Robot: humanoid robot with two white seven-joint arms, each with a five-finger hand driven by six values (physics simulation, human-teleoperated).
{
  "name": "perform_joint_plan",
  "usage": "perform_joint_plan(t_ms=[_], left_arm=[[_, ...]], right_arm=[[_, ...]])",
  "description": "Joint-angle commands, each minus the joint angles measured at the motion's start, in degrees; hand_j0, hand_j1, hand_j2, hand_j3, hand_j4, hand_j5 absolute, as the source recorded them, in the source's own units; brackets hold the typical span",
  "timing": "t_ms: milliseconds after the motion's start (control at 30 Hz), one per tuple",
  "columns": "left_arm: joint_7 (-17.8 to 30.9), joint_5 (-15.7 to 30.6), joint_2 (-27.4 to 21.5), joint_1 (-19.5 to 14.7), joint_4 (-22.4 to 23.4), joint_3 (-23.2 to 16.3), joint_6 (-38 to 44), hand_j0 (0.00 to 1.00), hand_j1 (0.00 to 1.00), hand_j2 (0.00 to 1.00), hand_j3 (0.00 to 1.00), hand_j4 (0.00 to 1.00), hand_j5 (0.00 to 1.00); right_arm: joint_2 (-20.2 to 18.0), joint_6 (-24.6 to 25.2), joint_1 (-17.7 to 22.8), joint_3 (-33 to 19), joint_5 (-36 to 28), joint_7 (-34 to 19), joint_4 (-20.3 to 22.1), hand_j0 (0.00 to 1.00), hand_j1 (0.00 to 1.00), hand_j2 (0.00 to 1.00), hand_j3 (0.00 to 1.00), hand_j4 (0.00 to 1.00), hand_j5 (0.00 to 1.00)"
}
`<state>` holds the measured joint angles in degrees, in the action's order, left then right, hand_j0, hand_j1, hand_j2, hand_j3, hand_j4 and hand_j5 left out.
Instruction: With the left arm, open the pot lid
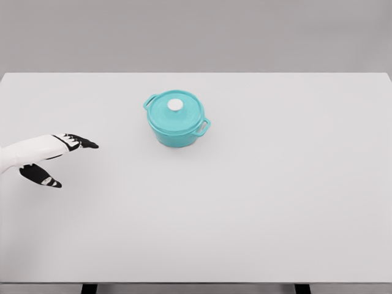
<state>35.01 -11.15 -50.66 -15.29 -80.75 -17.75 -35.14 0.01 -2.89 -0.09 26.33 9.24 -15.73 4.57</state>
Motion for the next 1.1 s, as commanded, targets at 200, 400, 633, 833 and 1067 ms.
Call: perform_joint_plan(t_ms=[200,400,633,833,1067], left_arm=[[0.0,-1.5,0.1,-0.8,0.0,0.0,0.1,1.00,1.00,1.00,1.00,1.00,1.00],[0.0,-5.8,5.7,-5.9,-0.5,-0.2,0.1,1.00,1.00,1.00,1.00,1.00,1.00],[0.0,-3.9,1.3,-23.4,-4.3,-31.3,0.9,1.00,1.00,1.00,1.00,1.00,1.00],[0.0,-3.7,2.5,-39.9,-4.2,-33.1,0.1,1.00,1.00,1.00,1.00,1.00,1.00],[0.0,-4.0,12.3,-44.3,-2.1,-33.1,0.1,1.00,1.00,1.00,1.00,1.00,1.00]], right_arm=[[0.0,0.0,0.8,0.1,0.1,-0.1,-0.1,1.00,1.00,1.00,1.00,1.00,1.00],[0.0,0.0,0.8,0.1,0.1,-0.1,-0.1,1.00,1.00,1.00,1.00,1.00,1.00],[0.0,0.0,0.8,0.1,0.1,-0.1,-0.1,1.00,1.00,1.00,1.00,1.00,1.00],[0.0,0.0,0.8,0.1,0.1,-0.1,-0.1,1.00,1.00,1.00,1.00,1.00,1.00],[0.0,0.0,0.8,0.1,0.1,-0.1,-0.1,1.00,1.00,1.00,1.00,1.00,1.00]])
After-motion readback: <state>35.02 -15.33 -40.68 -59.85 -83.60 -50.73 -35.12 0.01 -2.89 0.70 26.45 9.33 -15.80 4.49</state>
